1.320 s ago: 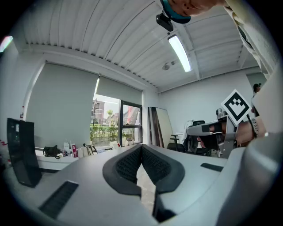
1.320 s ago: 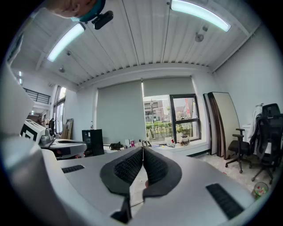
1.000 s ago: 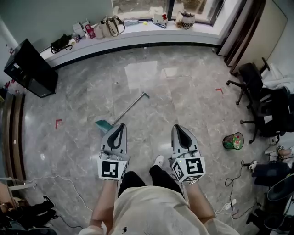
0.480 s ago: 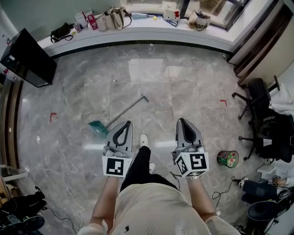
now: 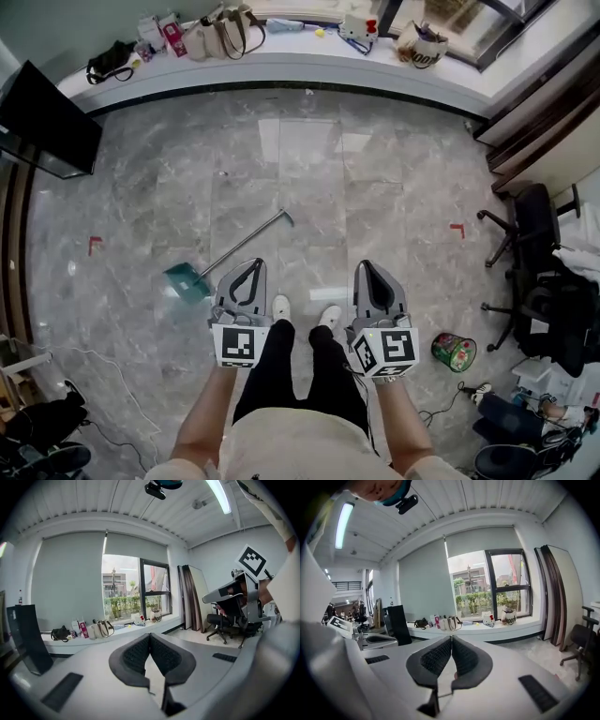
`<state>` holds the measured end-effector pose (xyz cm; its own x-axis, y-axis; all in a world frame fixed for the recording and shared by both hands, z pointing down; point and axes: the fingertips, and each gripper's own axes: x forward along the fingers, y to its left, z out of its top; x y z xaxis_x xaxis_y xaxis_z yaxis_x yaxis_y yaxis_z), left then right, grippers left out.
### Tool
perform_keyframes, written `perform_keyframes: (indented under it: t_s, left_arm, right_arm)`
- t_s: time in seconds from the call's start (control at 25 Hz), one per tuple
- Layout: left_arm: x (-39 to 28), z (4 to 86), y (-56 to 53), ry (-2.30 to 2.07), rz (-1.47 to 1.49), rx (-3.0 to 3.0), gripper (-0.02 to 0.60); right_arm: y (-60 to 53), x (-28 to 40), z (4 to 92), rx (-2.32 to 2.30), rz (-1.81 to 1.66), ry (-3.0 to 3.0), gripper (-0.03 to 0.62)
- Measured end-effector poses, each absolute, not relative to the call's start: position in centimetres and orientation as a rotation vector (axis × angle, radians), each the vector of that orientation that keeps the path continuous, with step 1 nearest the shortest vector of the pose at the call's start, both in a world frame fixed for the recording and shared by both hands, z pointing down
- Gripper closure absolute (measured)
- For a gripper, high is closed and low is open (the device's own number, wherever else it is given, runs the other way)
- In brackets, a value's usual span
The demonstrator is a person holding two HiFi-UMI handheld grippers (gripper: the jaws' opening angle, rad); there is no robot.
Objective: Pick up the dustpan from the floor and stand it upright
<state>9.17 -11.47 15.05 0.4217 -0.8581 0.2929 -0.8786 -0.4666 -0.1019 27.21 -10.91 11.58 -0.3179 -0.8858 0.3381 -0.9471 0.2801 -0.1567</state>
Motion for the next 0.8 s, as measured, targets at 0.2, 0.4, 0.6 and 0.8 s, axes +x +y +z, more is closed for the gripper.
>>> perform_keyframes:
  t_s: [0.2,0.4,0.6,0.8]
  left_arm:
    - [10.5,21.0,-16.4,-1.638,0.642,2.565,0.571]
    - [11.8,29.8,-19.6,-1.692,0.71,2.553,0.571]
    - [12.7,46.5,-21.3,-1.546,0.929,2.476,0.571]
    - [11.5,64.2,-24.2,-1.326,1.146,2.435,0.571]
  right_arm:
    - [-16.0,28.1,18.5,1.612,0.607,-2.383,0.576]
    - [-19.2,27.8,27.3,1.448,0.601,-2.432,0.576]
    - [-22.0,29.1,38.5,1.441,0.611,-2.44,0.576]
    - [-24.8,29.1,51.5,1.496,0.628,-2.423,0.576]
